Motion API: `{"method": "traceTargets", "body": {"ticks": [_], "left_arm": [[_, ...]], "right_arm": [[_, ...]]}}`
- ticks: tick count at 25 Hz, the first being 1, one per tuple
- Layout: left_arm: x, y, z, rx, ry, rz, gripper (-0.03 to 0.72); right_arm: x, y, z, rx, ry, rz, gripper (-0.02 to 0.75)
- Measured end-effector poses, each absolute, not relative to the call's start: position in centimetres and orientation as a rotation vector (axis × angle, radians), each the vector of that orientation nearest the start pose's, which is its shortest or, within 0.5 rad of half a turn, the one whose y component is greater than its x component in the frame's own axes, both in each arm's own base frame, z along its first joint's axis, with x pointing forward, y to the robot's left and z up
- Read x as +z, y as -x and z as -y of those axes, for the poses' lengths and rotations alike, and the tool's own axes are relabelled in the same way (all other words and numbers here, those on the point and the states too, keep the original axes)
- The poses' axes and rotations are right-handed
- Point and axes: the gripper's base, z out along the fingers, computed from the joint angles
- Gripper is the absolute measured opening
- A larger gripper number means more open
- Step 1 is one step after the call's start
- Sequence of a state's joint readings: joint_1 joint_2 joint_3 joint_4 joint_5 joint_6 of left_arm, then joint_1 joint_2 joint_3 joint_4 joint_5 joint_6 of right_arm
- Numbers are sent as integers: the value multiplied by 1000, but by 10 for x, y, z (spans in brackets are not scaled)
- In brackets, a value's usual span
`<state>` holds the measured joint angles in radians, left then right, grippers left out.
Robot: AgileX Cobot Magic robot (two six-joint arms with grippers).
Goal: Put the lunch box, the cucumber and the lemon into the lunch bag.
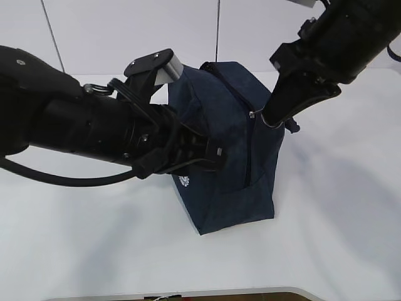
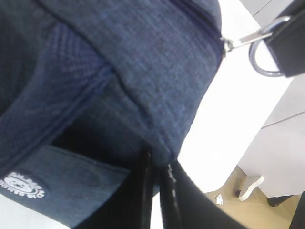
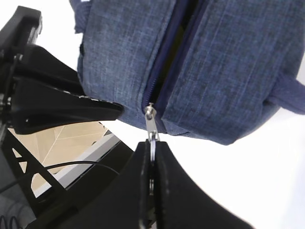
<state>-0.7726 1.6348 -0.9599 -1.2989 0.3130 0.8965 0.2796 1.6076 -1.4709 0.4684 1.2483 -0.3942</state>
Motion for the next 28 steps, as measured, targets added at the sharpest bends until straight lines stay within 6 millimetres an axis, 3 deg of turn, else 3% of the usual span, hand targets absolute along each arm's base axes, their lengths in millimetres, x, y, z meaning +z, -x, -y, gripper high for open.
{"method": "traceTargets", "body": {"ticks": [10, 28], "left_arm": [[227, -228, 260, -926, -634, -2306, -13], [227, -228, 260, -926, -634, -2306, -13]], "right_arm": [[328, -308, -129, 640, 765, -2699, 5], [343, -337, -137, 638, 737, -2646, 5]]}}
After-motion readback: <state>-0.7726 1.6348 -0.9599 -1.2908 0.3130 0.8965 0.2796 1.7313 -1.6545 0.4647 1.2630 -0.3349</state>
